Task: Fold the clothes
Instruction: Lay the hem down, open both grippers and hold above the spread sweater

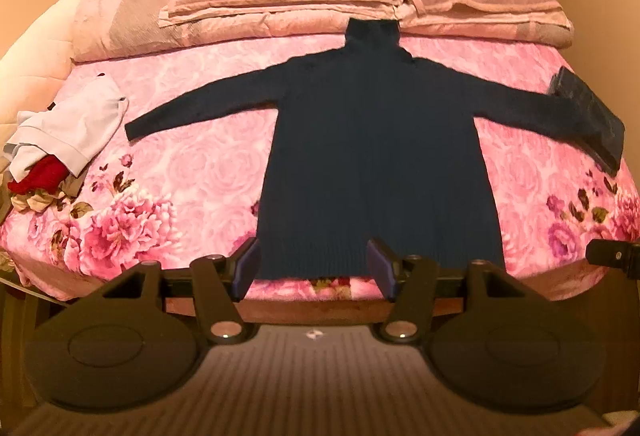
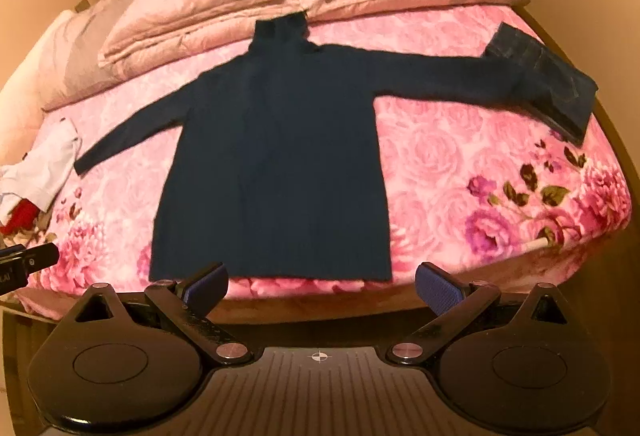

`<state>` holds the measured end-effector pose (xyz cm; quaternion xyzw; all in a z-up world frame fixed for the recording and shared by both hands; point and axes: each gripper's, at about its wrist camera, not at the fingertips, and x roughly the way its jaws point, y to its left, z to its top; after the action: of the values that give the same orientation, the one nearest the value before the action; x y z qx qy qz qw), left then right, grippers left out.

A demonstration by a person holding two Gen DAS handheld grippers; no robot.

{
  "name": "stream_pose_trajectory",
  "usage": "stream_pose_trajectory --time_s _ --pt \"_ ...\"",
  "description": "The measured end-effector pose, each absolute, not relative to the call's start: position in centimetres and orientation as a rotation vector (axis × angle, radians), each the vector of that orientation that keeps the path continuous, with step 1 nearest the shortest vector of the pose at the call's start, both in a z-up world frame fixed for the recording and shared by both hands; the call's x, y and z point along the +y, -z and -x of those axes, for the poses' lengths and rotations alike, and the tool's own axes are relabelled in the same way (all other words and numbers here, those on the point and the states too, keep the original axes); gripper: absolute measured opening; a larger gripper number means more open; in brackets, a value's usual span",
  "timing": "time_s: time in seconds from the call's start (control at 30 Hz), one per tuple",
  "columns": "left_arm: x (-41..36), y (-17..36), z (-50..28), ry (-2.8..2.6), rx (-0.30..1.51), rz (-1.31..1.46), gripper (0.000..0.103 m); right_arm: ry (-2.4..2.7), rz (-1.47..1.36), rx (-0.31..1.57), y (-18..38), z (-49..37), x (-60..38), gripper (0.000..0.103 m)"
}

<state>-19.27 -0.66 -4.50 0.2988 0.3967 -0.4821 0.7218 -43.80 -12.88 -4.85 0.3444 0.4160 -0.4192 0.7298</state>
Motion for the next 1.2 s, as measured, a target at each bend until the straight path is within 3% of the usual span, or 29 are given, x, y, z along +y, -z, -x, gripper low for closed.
stream_pose_trajectory --time_s 1.2 --pt "-1.8 5.4 20.9 1.018 0.892 -0.682 0.058 0.847 -0.740 0.979 6.1 43.2 -14.6 0.102"
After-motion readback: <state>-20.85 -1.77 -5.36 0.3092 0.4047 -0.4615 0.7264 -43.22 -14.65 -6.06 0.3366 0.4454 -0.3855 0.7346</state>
